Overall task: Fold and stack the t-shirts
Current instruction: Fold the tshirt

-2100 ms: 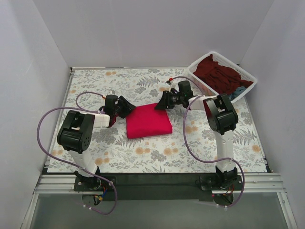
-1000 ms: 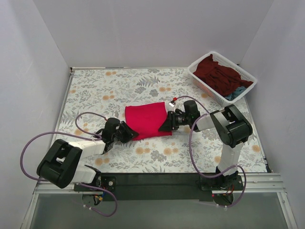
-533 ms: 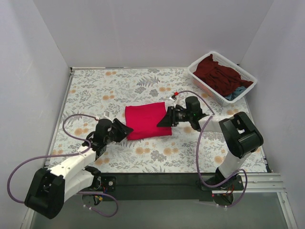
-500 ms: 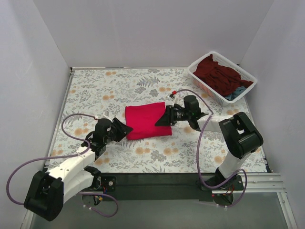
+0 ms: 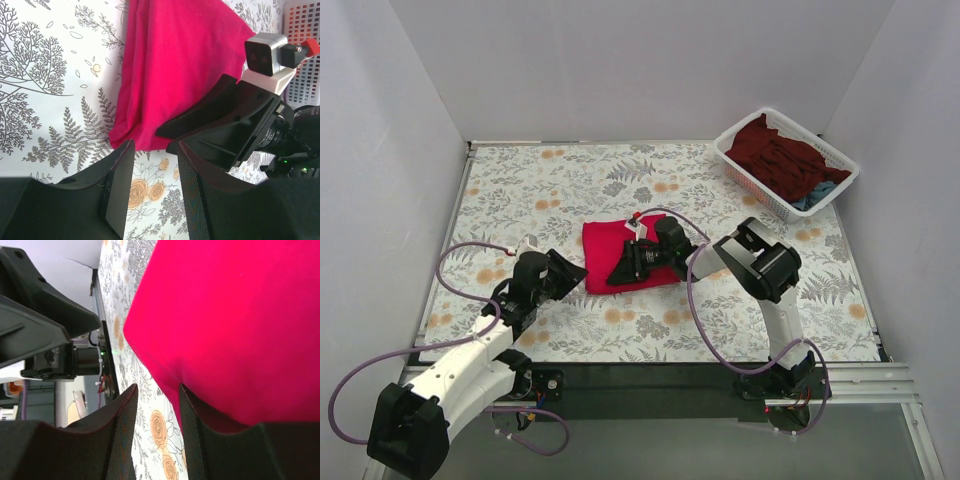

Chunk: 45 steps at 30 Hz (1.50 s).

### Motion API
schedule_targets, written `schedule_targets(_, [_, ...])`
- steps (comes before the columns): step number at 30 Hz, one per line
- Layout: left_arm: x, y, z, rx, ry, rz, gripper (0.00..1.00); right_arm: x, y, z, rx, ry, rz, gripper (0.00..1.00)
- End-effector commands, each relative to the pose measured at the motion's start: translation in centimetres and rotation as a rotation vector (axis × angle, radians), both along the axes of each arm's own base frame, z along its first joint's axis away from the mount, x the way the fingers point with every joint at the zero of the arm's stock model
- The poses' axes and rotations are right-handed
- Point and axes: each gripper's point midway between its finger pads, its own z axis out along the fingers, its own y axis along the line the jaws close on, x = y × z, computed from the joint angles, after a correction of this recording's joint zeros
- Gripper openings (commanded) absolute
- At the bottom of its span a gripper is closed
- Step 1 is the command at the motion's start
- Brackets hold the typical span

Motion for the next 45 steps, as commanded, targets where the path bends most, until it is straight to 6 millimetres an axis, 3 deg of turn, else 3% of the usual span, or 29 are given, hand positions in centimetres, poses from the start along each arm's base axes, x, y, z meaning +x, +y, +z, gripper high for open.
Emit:
schedule_targets(1, [0.1,0.7,0.0,0.03,-0.009,0.017,0.38,1.0,-0.2,-3.2,-0.05,0.022,-0.073,0.46])
schedule_targets(2, [0.1,0.6,-0.3,0.034,0.001,0.013,0.38,0.8,-0.3,-3.6,-0.052,0.031,-0.07,0.46])
schedule_targets(5, [0.7,-0.2,0.2,0.02,-0.009,-0.015,0.38,0.5,-0.2,-2.2,-0.019,0.01,-0.051,0.45])
schedule_targets(9, [2.3,-1.2,1.6,-0.003,-0.044,-0.033,0.35,1.0,-0.3,2.9,0.059,-0.089,-0.051,0.46])
schedule_targets(12, [3.6,-1.7,2.3,-0.01,-0.062,-0.032,0.31,1.1,-1.2,5.3,0.091,-0.136,-0.064,0.46])
schedule_targets(15, [4.0,-2.7,2.1,-0.029,-0.052,-0.065,0.26,1.0,-2.9,6.1,0.101,-0.157,-0.069,0.46])
schedule_targets(18, [4.0,-3.1,0.9,-0.043,-0.031,-0.08,0.2,1.3,-4.8,5.7,0.092,-0.163,-0.084,0.46])
schedule_targets(20, [3.7,-3.1,-0.6,-0.043,0.005,-0.076,0.15,0.8,-6.3,4.2,0.066,-0.144,-0.09,0.46])
schedule_targets(25, [2.0,-0.7,-5.5,-0.003,0.106,0.038,0.02,1.3,-10.0,0.2,0.001,-0.092,-0.143,0.45])
schedule_targets(29, [0.8,1.2,-7.2,-0.009,0.157,0.106,0.0,1.7,-11.7,-1.4,-0.008,-0.049,-0.181,0.43])
schedule_targets(30, [0.6,1.4,-7.2,-0.01,0.162,0.11,0.0,2.1,-11.9,-1.0,0.01,-0.052,-0.193,0.43])
schedule_targets(34, [2.0,1.2,-4.0,-0.006,0.07,0.093,0.02,3.5,-10.8,2.8,0.097,-0.102,-0.182,0.43])
schedule_targets(35, [3.2,1.1,-1.9,-0.014,0.013,0.097,0.05,4.1,-10.6,4.0,0.115,-0.128,-0.185,0.43])
schedule_targets(39, [6.4,0.5,2.3,-0.022,-0.097,0.084,0.11,8.2,-9.4,7.8,0.169,-0.215,-0.223,0.43])
schedule_targets(41, [7.9,0.2,1.9,-0.012,-0.077,0.077,0.12,9.7,-9.2,8.4,0.174,-0.221,-0.243,0.43])
schedule_targets(42, [9.3,-0.5,3.4,-0.032,-0.114,0.065,0.13,10.6,-9.2,7.9,0.167,-0.214,-0.259,0.43])
schedule_targets(43, [10.1,-0.6,3.4,-0.032,-0.114,0.066,0.13,12.0,-8.9,8.8,0.183,-0.24,-0.272,0.43])
schedule_targets(44, [10.6,-1.2,1.8,-0.037,-0.066,0.04,0.13,12.7,-8.8,9.0,0.186,-0.244,-0.284,0.43])
schedule_targets(45, [12.1,-1.8,2.9,-0.055,-0.097,0.031,0.13,13.6,-8.9,8.2,0.177,-0.228,-0.299,0.43])
